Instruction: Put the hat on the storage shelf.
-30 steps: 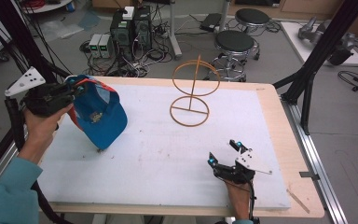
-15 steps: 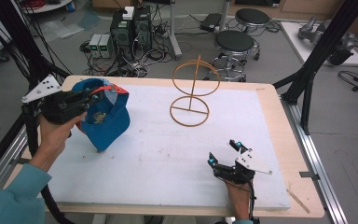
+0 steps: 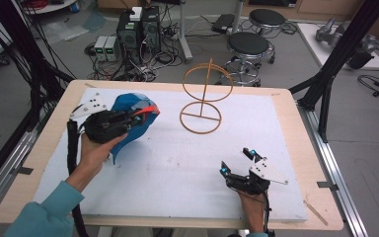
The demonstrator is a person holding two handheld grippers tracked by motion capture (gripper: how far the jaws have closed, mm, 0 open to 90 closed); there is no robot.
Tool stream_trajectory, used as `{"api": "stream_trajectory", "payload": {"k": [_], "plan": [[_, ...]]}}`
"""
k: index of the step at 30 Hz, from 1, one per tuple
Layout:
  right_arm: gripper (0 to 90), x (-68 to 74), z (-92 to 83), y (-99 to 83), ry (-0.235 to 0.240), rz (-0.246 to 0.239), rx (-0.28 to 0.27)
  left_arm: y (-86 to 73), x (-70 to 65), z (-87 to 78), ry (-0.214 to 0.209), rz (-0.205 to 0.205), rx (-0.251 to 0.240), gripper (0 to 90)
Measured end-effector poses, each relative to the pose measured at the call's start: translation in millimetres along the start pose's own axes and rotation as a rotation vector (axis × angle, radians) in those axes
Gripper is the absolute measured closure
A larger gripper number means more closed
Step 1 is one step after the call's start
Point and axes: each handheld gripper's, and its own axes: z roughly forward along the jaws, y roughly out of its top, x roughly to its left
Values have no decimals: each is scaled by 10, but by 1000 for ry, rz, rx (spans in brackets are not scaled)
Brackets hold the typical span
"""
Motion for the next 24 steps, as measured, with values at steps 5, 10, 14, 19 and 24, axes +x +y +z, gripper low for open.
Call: {"api": "stream_trajectory", "payload": {"k": [5, 10, 14, 19, 24], "plan": [[93, 2, 0, 0, 1, 1, 1, -23, -110, 148, -43, -12, 11, 772], [93, 3, -1, 0, 1, 3, 1, -70, -206, 307, -83, -23, 31, 726], [93, 4, -1, 0, 0, 2, 0, -99, -211, 350, -88, -40, 36, 669], [93, 6, -2, -1, 1, 5, 1, -107, -198, 356, -78, -50, 37, 531], [93, 7, -1, 0, 1, 4, 1, -116, -167, 344, -32, -29, 37, 226]]}}
